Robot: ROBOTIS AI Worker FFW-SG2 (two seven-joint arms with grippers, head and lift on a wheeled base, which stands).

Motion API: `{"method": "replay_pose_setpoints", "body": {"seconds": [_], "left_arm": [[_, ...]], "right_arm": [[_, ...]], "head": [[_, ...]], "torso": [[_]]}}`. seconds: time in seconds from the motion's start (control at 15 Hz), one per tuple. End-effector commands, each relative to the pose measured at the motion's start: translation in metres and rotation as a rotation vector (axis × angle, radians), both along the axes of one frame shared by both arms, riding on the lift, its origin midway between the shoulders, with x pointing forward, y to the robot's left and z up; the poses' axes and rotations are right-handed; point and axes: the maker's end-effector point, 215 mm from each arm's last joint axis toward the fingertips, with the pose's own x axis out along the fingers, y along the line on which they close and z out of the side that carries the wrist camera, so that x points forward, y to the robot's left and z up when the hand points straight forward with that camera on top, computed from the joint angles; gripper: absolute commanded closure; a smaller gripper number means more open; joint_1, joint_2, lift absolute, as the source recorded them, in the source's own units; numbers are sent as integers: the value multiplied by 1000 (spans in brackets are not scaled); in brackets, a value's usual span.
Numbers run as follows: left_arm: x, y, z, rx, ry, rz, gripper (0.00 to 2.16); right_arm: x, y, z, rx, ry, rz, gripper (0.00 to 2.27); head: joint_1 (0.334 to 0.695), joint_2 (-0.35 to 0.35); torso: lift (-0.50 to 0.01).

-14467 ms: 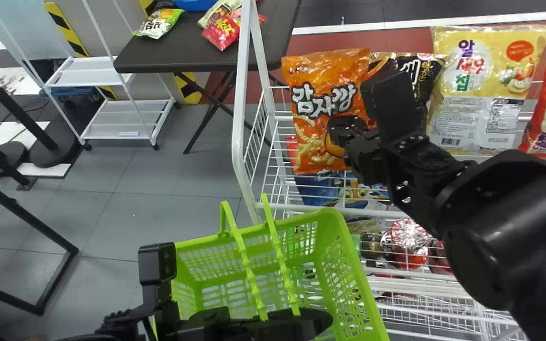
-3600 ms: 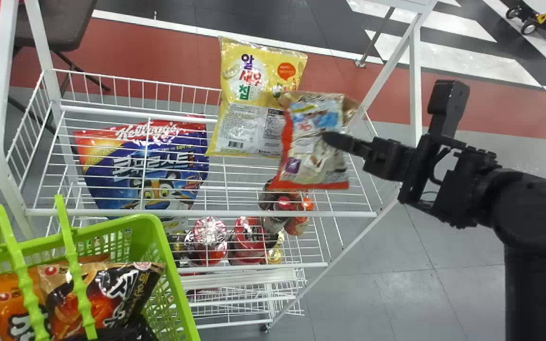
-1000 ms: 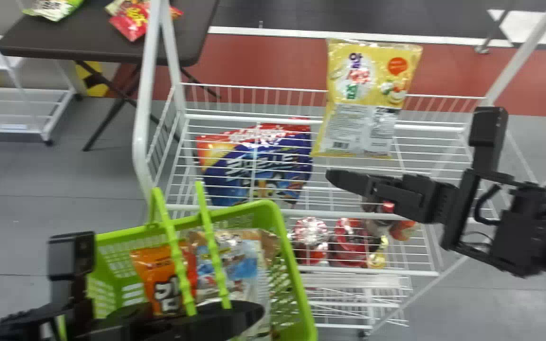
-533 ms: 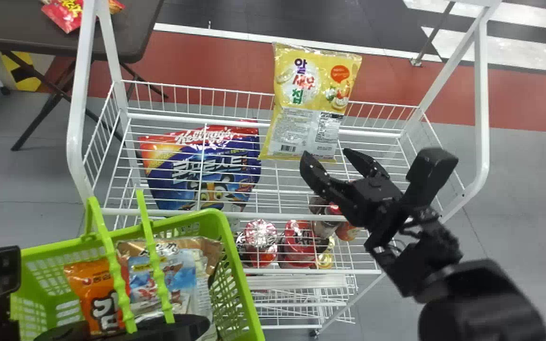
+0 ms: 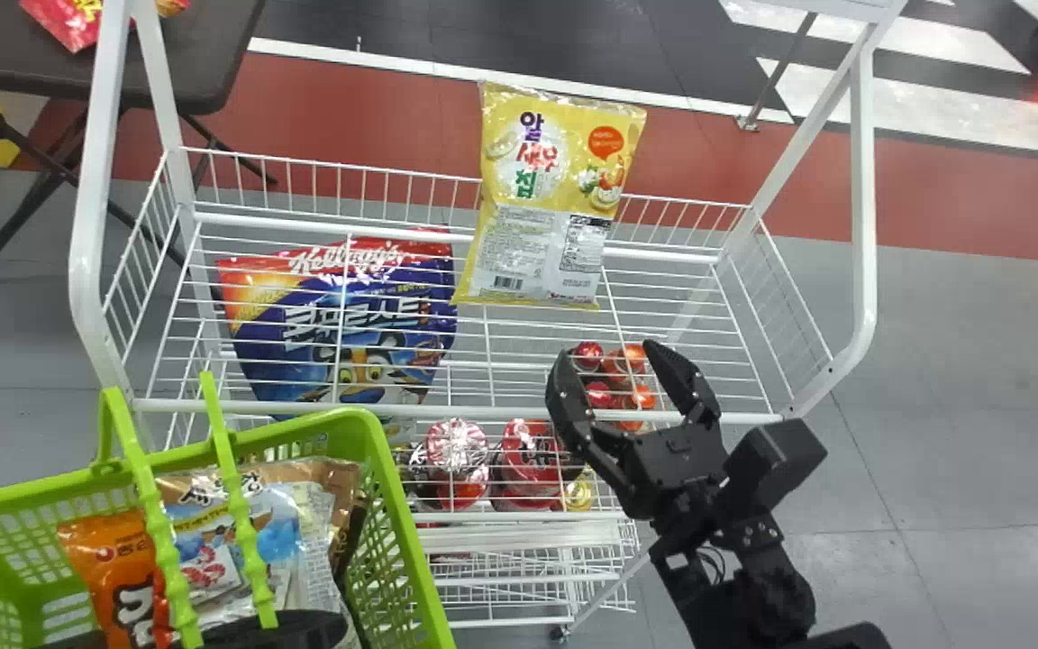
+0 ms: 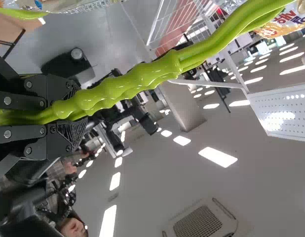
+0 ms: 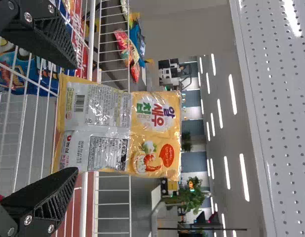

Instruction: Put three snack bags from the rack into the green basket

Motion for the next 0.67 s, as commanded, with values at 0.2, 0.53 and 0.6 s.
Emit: {"method": "replay_pose_setpoints", "body": {"seconds": [0.2, 0.53, 0.6], "left_arm": [[-3, 0, -2, -5, 8, 0, 2145], [-5, 0, -3, -2, 14, 1, 2145], [-6, 0, -4, -2, 17, 1, 2145]], "right_arm": [[-13, 3, -1, 12, -5, -4, 87], [-18, 4, 3, 22, -20, -9, 87], [-18, 4, 5, 25, -27, -9, 87]], "head": [[695, -272], [695, -273], [695, -273]], "torso": [[0], [0], [0]]}}
